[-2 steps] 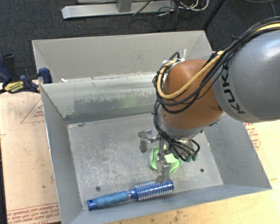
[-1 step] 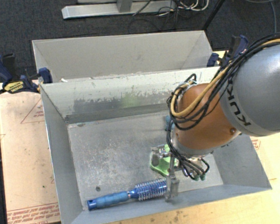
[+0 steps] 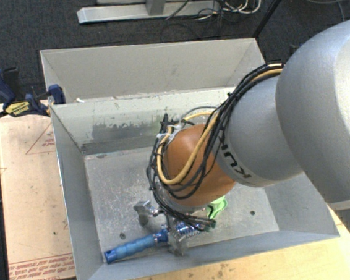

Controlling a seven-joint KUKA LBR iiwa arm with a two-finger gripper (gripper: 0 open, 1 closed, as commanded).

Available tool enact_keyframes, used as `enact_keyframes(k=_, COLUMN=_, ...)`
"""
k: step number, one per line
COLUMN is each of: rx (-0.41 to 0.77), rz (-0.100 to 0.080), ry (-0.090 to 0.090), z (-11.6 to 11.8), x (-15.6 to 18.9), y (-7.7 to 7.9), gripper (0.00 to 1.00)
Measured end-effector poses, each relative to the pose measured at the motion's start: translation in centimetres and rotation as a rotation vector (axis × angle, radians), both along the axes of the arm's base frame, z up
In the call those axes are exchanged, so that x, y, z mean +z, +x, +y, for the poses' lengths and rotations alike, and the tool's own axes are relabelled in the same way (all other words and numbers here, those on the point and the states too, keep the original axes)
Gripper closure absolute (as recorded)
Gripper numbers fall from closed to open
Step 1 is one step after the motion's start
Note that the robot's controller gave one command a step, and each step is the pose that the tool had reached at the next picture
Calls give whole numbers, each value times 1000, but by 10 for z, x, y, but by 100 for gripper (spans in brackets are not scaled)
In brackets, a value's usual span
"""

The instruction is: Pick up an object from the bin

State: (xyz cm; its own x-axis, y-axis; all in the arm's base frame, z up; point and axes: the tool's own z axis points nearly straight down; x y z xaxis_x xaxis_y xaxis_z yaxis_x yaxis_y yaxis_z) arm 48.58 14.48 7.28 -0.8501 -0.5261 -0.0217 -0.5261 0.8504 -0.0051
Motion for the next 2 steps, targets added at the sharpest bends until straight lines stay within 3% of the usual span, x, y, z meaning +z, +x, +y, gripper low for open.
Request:
enact_keyframes(k=1, rx=-4, rz=19, ry=-5, z=-2, x=-3, y=-5, gripper=100)
enact_keyframes(k=2, rx=42, rz=11, ry=-3, z=36, x=128, y=27, gripper=100)
